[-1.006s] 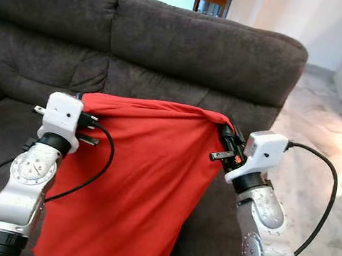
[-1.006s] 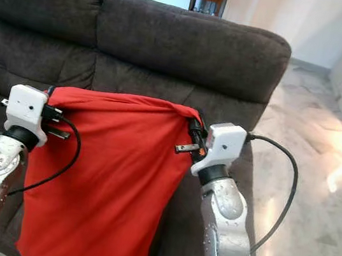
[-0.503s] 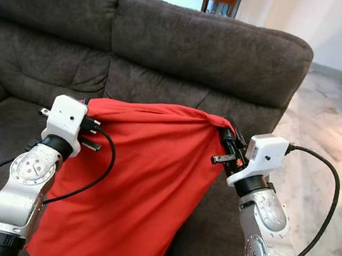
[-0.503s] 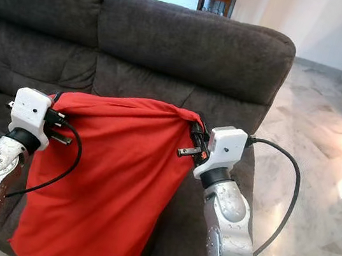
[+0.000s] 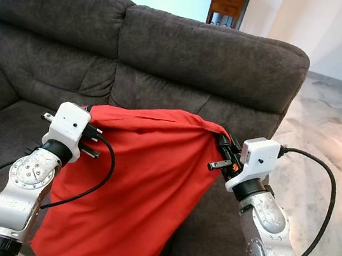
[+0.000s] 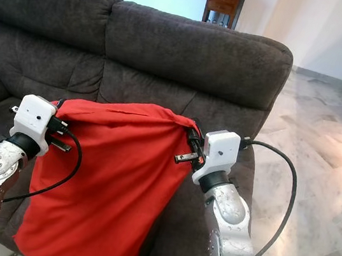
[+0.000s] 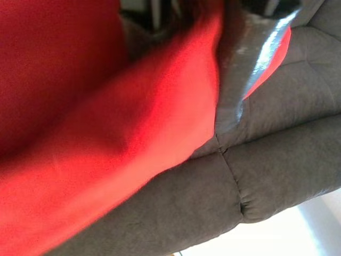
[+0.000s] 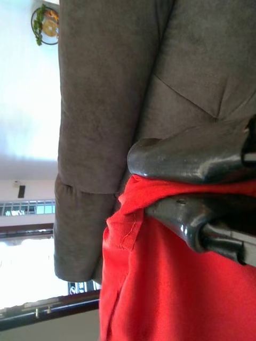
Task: Move the pillow to the sofa from floor
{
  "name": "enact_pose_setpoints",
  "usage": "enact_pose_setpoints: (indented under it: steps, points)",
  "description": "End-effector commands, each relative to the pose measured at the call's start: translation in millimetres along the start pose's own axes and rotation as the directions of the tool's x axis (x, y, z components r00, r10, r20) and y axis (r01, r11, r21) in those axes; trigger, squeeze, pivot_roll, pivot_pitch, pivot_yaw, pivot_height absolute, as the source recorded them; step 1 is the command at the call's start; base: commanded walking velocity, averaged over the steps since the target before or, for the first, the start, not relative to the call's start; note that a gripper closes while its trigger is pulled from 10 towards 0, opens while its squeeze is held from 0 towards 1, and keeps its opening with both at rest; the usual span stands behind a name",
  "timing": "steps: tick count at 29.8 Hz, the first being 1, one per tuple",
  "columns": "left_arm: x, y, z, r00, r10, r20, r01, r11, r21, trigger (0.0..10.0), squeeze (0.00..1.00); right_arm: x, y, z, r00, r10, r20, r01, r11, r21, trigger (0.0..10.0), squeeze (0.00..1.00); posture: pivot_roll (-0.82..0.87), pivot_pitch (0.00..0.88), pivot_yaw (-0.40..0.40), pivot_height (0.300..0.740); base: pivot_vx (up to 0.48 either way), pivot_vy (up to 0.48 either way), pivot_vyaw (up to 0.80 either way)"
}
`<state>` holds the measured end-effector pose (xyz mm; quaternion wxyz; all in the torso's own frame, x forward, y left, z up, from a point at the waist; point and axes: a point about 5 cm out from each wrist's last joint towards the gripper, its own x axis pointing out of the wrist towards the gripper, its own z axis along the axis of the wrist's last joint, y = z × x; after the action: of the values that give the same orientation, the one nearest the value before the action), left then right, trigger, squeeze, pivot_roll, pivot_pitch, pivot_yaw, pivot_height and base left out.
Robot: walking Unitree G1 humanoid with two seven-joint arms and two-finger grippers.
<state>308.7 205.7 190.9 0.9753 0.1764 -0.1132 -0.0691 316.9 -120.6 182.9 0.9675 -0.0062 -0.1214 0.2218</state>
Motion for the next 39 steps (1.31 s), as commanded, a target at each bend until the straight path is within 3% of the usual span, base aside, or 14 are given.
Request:
enact_pose_setpoints:
  steps: [1,11,12,13,14,19,20,21,22,23,27,32,36,39]
  points:
    - [-0.3,-0.6,3,1.000,0.001,0.017,-0.001,1.000,-0.005,10.0,1.00,0.4,0.5,0,1.000,0.008,-0.012,-0.008,1.000,-0.012,10.0,1.00,0.08,0.083,-0.021,0.740,0.000,0.000,0.00]
    - [0.4,-1.7,6,1.000,0.006,0.030,-0.006,1.000,-0.007,10.0,1.00,1.1,-0.7,1,1.000,-0.004,0.002,0.004,0.999,-0.041,10.0,1.00,0.08,0.087,-0.023,0.740,0.000,0.000,0.00]
    - [0.4,-2.4,6,1.000,0.005,0.030,-0.005,1.000,-0.007,10.0,1.00,1.3,-1.7,2,1.000,-0.011,0.010,0.012,0.999,-0.052,10.0,0.94,0.08,0.087,-0.023,0.740,0.000,0.000,0.00]
    - [0.4,-2.6,6,1.000,0.005,0.031,-0.005,1.000,-0.007,10.0,1.00,1.4,-2.4,3,1.000,-0.017,0.016,0.018,0.998,-0.059,10.0,0.35,0.08,0.087,-0.023,0.740,0.000,0.000,0.00]
    - [0.3,-2.9,6,1.000,0.005,0.031,-0.005,1.000,-0.009,10.0,1.00,1.6,-3.4,4,0.999,-0.024,0.022,0.025,0.998,-0.059,10.0,0.00,0.08,0.087,-0.023,0.740,0.000,0.000,0.00]
    - [-2.7,-7.9,-7,1.000,0.001,-0.022,-0.001,0.999,-0.037,10.0,1.00,-1.5,-27.2,1,0.983,-0.181,0.014,0.182,0.982,-0.055,10.0,0.00,0.08,0.086,-0.023,0.740,0.000,0.000,0.00]
    - [-4.9,-9.3,-14,0.999,0.000,-0.047,-0.002,0.999,-0.049,10.0,0.74,-4.0,-33.3,-3,0.977,-0.214,-0.001,0.214,0.976,-0.039,10.0,0.00,0.08,0.086,-0.023,0.740,0.000,0.000,0.00]
    - [-4.9,-9.3,-14,0.999,0.000,-0.047,-0.002,0.999,-0.049,10.0,0.74,-4.0,-33.3,-3,0.977,-0.214,-0.001,0.214,0.976,-0.039,10.0,0.00,0.08,0.086,-0.023,0.740,0.000,0.000,0.00]
    - [-12.7,-12.6,-34,0.993,-0.007,-0.115,0.000,0.998,-0.061,10.0,0.00,-13.3,-48.8,-18,0.955,-0.290,-0.059,0.289,0.957,-0.022,10.0,0.00,0.07,0.084,-0.022,0.740,0.000,0.000,0.00]
    - [-12.7,-12.6,-34,0.993,-0.007,-0.115,0.000,0.998,-0.061,10.0,0.00,-13.3,-48.8,-18,0.955,-0.290,-0.059,0.289,0.957,-0.022,10.0,0.00,0.07,0.084,-0.022,0.740,0.000,0.000,0.00]
    - [-42.0,-13.0,-83,0.955,0.029,-0.295,-0.065,0.991,-0.115,10.0,0.00,-56.6,-92.4,-64,0.828,-0.507,-0.239,0.510,0.858,-0.055,10.0,0.00,0.07,0.082,-0.018,0.740,0.000,0.000,0.00]
    - [-86.3,-12.7,-130,0.869,0.077,-0.490,-0.145,0.984,-0.102,10.0,0.00,-142.0,-129.9,-115,0.535,-0.704,-0.466,0.741,0.656,-0.140,10.0,0.00,0.07,0.088,-0.014,0.740,0.000,0.000,0.00]
    - [-102.8,-15.7,-142,0.841,0.086,-0.534,-0.162,0.982,-0.098,10.0,0.00,-175.8,-131.7,-132,0.448,-0.714,-0.537,0.751,0.627,-0.207,10.0,0.00,0.07,0.087,-0.010,0.740,0.000,0.000,0.00]
    - [-123.6,-27.3,-160,0.803,0.057,-0.594,-0.141,0.985,-0.096,10.0,0.00,-231.1,-125.7,-155,0.303,-0.697,-0.650,0.721,0.613,-0.322,10.0,0.00,0.08,0.070,-0.011,0.740,0.000,0.000,0.00]
